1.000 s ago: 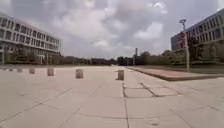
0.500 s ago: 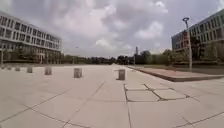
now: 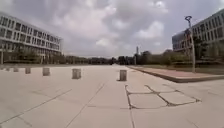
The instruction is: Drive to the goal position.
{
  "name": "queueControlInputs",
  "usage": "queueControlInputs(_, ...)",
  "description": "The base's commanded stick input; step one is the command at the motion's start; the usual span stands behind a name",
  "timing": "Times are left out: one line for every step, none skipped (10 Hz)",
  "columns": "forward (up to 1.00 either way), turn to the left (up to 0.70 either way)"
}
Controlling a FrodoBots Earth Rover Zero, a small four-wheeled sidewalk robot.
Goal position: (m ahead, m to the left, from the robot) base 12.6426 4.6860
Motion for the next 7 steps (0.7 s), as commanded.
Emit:
queueControlInputs(0.5,-0.02)
queueControlInputs(0.5,-0.02)
queueControlInputs(0.5,-0.02)
queueControlInputs(0.5,-0.02)
queueControlInputs(0.5,-0.02)
queueControlInputs(0.5,-0.02)
queueControlInputs(0.5,-0.02)
